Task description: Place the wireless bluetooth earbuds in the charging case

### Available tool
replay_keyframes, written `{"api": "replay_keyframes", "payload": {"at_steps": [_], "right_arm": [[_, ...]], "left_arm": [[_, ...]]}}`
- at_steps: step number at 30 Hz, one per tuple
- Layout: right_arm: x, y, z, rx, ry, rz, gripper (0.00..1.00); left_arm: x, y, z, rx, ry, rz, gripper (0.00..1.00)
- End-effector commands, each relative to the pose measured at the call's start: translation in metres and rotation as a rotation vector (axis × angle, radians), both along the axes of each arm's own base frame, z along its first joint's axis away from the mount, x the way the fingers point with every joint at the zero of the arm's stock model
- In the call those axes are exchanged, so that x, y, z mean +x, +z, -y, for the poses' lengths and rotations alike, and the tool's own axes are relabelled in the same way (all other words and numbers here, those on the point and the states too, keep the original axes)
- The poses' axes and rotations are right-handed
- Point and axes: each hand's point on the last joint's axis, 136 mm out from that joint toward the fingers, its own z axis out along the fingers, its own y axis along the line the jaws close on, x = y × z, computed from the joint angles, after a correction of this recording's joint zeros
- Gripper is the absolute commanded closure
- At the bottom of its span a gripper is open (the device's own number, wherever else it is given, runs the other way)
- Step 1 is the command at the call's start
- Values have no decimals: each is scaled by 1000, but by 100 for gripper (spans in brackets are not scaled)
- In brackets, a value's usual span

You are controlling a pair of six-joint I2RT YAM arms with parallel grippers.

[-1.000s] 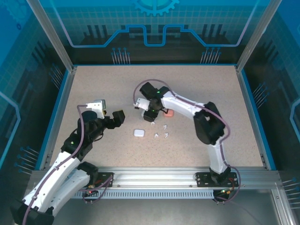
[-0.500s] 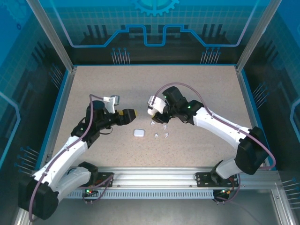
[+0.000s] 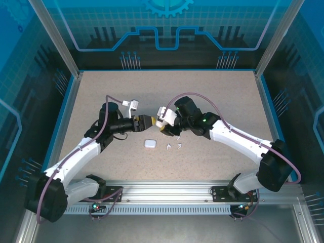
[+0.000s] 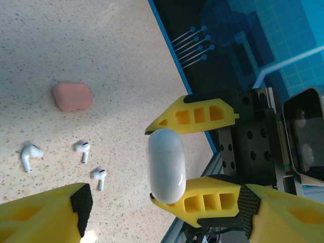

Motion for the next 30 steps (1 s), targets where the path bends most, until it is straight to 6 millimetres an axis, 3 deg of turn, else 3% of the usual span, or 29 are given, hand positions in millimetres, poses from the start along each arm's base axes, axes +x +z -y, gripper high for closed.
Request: {"api": "replay_keyframes", "payload": {"at_steps": [1, 9, 21, 30], "right_arm": [[-6, 17, -8, 46, 35, 39, 56], [-6, 19, -10, 45, 39, 47, 56], [-2, 11, -11, 25, 25, 40, 56], [2, 17, -4, 20, -25, 28, 50]], "left_arm": [[-1, 15, 15, -35, -64, 24, 24], [3, -1, 28, -22, -88, -13, 35], [0, -10, 41, -14, -131, -35, 55], [-3, 1, 43, -27, -151, 4, 73]]}}
